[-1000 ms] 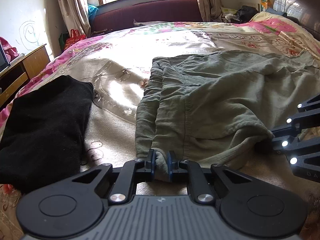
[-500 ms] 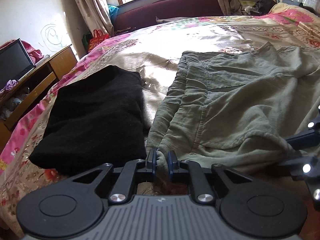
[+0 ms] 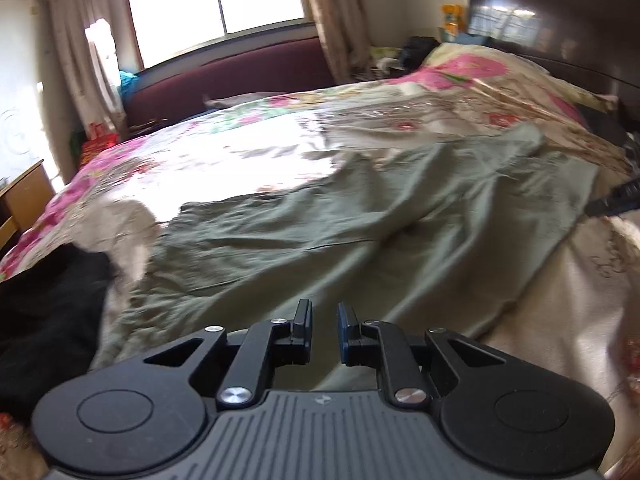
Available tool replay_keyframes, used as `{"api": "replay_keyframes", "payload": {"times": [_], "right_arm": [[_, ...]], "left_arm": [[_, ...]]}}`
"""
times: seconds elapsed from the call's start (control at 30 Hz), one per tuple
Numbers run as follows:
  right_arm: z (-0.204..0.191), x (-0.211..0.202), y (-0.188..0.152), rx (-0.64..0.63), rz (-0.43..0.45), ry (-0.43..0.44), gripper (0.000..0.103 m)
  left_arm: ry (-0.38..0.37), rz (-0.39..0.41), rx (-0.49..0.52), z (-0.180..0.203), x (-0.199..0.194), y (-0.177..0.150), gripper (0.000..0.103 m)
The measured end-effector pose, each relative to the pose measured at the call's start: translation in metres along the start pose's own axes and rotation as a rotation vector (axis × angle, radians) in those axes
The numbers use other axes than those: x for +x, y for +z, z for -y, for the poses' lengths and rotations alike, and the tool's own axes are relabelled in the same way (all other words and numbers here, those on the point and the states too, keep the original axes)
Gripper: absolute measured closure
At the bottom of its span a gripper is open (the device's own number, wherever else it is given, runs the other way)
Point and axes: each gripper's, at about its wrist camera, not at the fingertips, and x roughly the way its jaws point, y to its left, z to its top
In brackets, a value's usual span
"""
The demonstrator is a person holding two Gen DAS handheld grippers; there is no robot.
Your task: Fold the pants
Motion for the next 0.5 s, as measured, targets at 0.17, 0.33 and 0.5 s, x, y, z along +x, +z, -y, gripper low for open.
{"api": "replay_keyframes", "payload": {"times": [0.17,0.33,0.5], "right_arm": [[0.083,0.049,0.035,0.262,0.016,-0.019,0.053],[0.094,0.073,0.052,0.358,0.079,0.064,0.047],[0.097,0.076,0.061,0.370,0.076,0.124,0.101]], "left_arm": [[-0.126,-0.014,0.126,0.082,0.041,0.019,0.073],[-0.144,-0.023,0.245,0.130,0.065,0.029,0.072],[-0.135,-0.056,0.275,0.143,0.080,0.034,0.073]]}}
